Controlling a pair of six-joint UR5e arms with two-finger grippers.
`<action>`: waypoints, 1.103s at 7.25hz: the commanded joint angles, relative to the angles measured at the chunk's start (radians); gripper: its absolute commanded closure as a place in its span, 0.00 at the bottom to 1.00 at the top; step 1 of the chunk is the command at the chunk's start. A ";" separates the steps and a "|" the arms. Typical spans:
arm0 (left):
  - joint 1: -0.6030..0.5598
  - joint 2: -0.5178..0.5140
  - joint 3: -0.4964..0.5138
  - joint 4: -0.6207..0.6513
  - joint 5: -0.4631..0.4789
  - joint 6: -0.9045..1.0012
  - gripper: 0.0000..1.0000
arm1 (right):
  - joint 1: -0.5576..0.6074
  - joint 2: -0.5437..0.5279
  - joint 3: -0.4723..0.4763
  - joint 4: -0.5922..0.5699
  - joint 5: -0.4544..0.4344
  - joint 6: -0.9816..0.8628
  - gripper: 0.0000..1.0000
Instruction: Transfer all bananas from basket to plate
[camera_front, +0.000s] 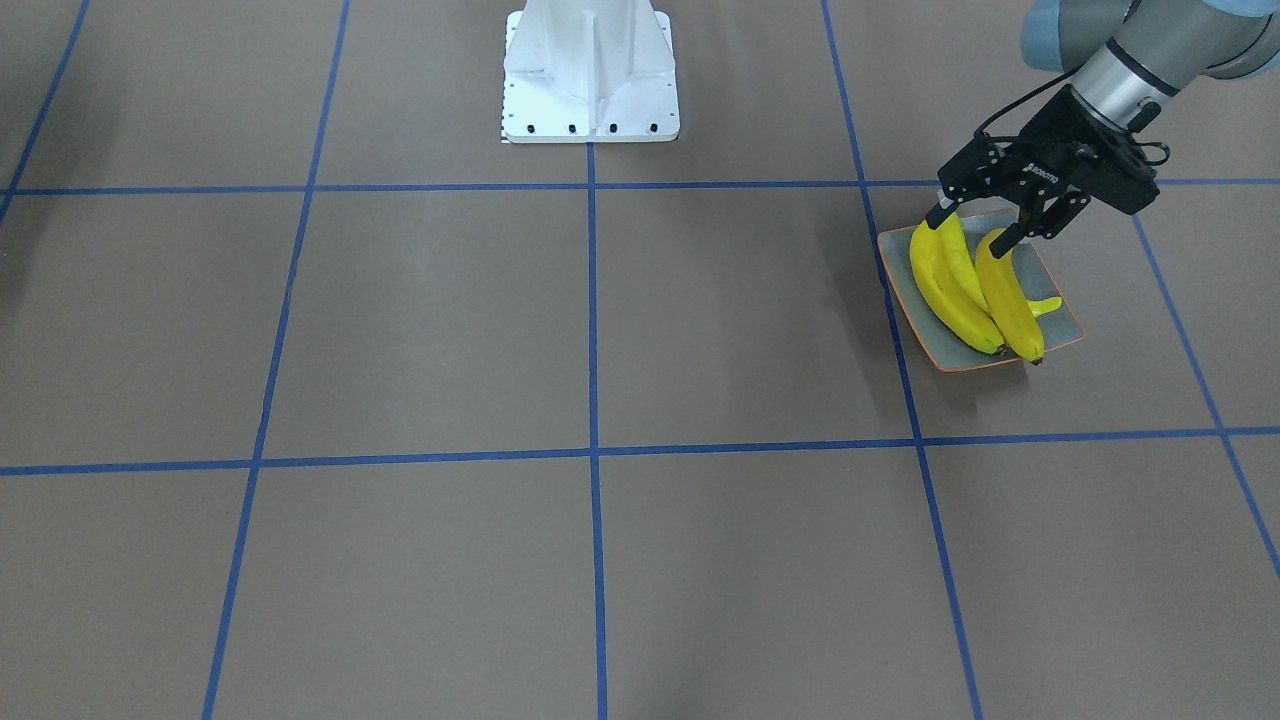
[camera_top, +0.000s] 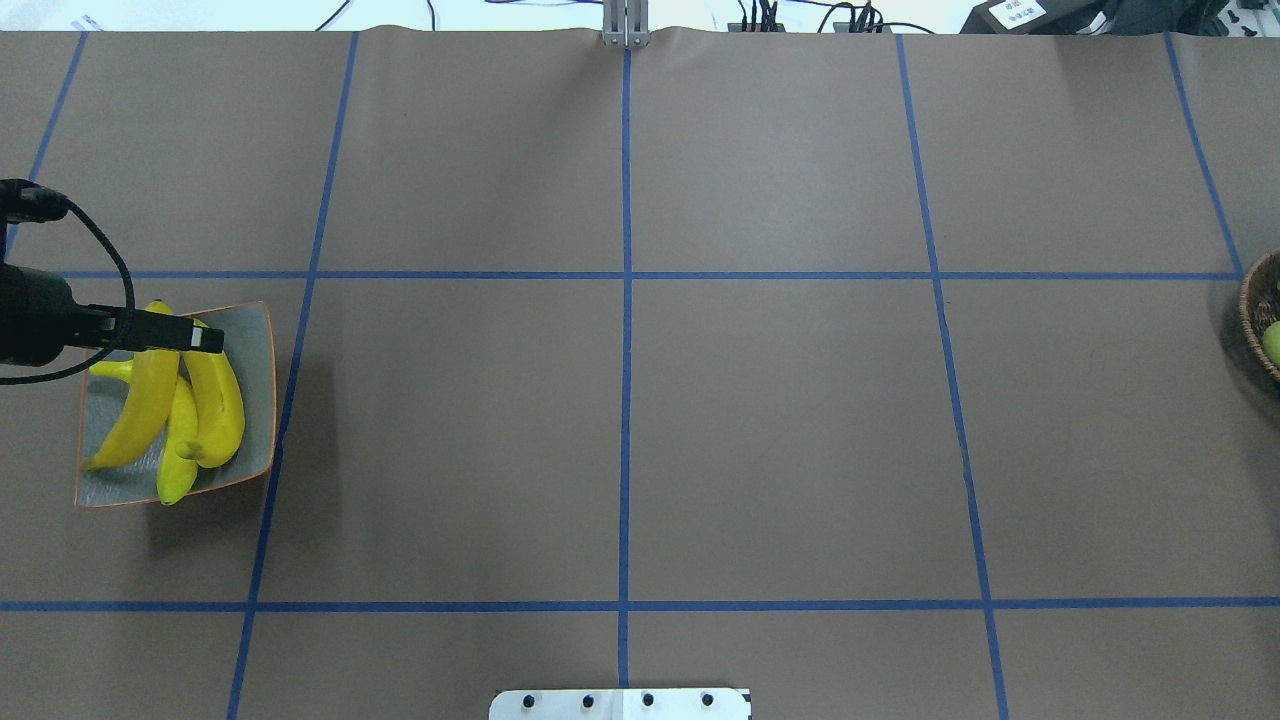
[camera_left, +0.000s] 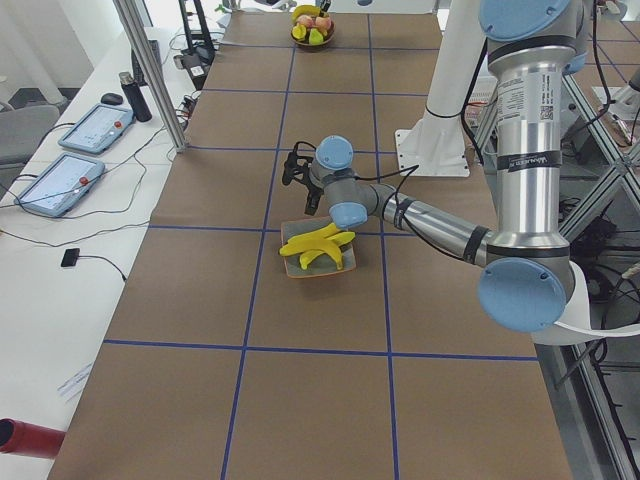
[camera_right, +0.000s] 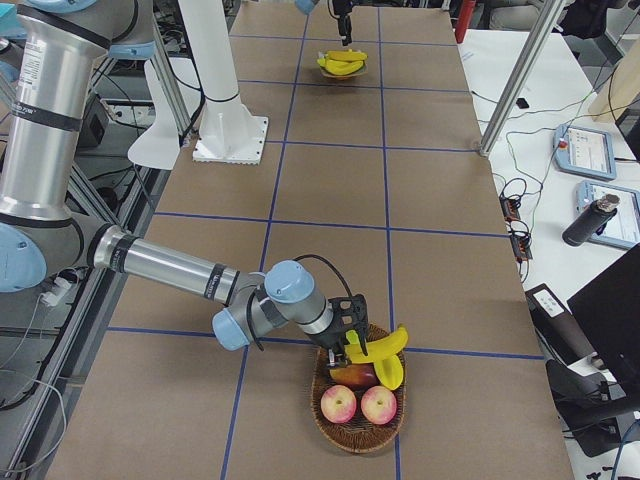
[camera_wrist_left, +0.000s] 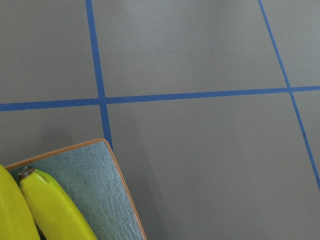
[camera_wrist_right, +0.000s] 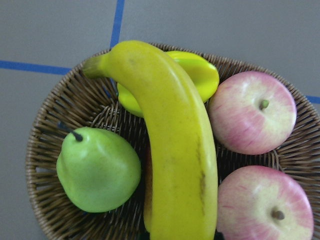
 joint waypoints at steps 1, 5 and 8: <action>0.001 0.001 0.001 0.000 -0.001 -0.001 0.01 | -0.010 0.096 0.025 -0.003 0.019 0.001 1.00; 0.004 -0.002 -0.001 -0.002 -0.002 -0.004 0.00 | -0.191 0.340 0.095 0.002 0.172 0.016 1.00; 0.007 -0.144 0.007 -0.003 -0.010 -0.083 0.00 | -0.369 0.532 0.100 -0.001 0.129 0.155 1.00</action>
